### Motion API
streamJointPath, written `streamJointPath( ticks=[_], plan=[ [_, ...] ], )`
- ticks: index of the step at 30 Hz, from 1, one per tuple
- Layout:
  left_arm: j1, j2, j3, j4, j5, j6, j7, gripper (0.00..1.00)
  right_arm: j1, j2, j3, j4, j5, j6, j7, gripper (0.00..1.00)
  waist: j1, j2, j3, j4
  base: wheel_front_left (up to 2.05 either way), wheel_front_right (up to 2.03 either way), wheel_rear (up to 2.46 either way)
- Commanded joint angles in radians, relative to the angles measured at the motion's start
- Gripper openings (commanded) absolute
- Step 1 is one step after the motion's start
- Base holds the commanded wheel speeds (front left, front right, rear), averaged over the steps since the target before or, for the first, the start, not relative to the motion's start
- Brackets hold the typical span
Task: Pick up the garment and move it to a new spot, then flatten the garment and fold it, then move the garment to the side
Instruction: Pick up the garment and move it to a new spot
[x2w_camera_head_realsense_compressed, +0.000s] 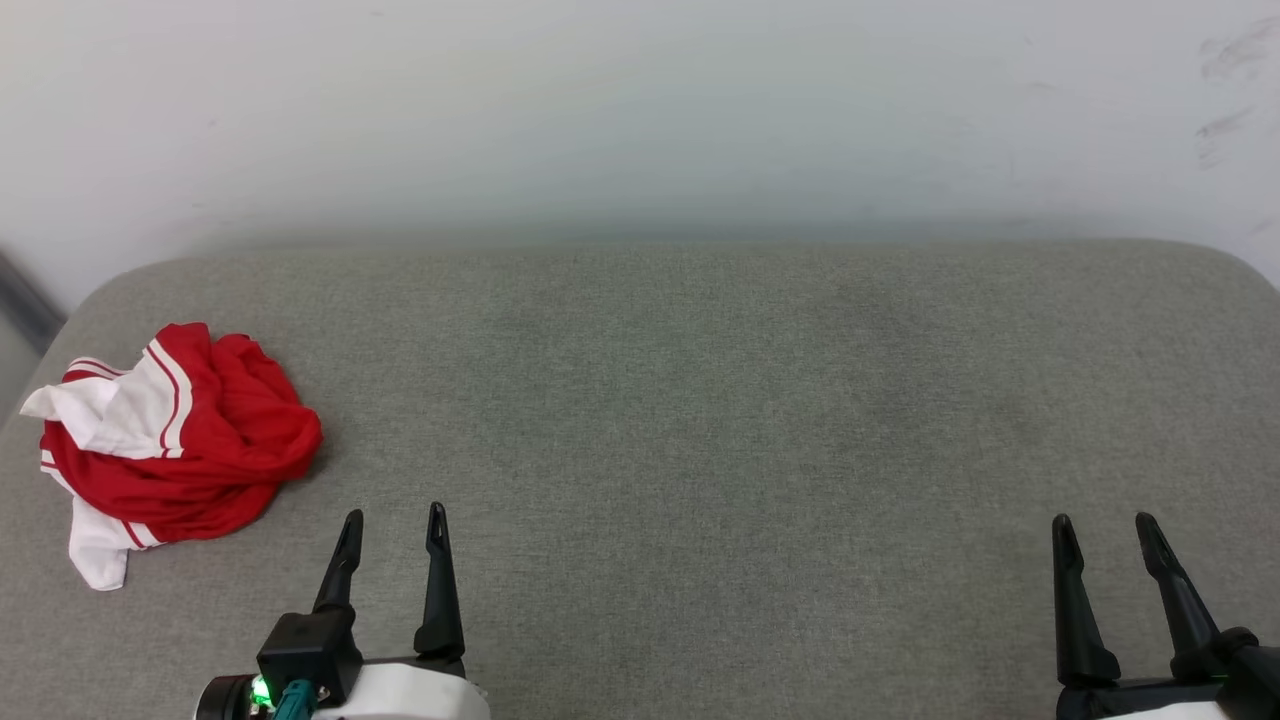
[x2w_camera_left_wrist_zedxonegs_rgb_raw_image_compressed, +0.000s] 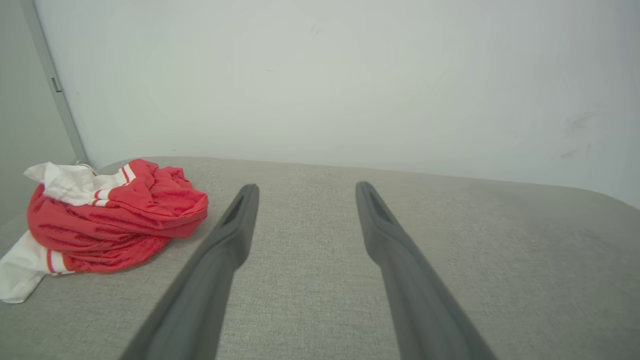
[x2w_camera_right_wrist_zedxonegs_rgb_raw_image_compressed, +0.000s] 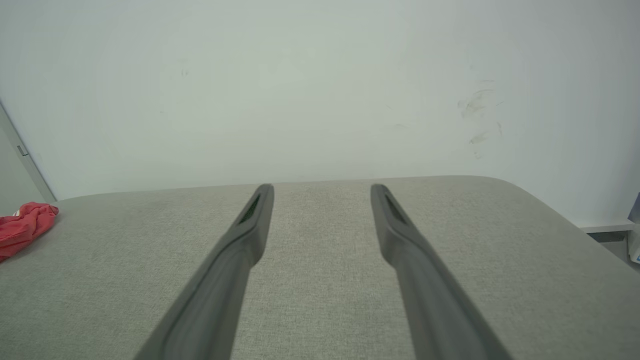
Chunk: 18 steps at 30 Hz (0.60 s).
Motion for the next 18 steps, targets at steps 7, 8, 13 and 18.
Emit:
streamJointPath(
  ticks=[7,8,13,18],
  plan=[
    [-0.011,0.002,0.006,0.004,0.001,0.007,-0.003,1.0,0.014,-0.005,0.016,-0.001,-0.019,0.0,-0.002,1.0,0.0,0.0,0.002,0.035,0.0,0.0,0.0],
    [-0.011,0.002,0.008,0.004,0.002,0.009,-0.003,1.0,0.015,-0.005,0.018,-0.002,-0.019,0.0,-0.002,1.0,0.0,0.0,0.002,0.041,0.0,0.0,0.0],
    [-0.009,0.002,0.015,0.001,0.008,0.02,-0.003,1.0,0.018,-0.004,0.018,-0.008,-0.024,0.0,-0.002,1.0,0.0,0.0,0.003,0.088,0.0,0.0,0.0],
    [-0.01,0.002,0.023,-0.001,0.01,0.026,-0.003,1.0,0.018,-0.004,0.018,-0.014,-0.033,0.0,-0.002,1.0,0.0,0.0,0.008,0.143,0.0,0.0,0.0]
  ],
)
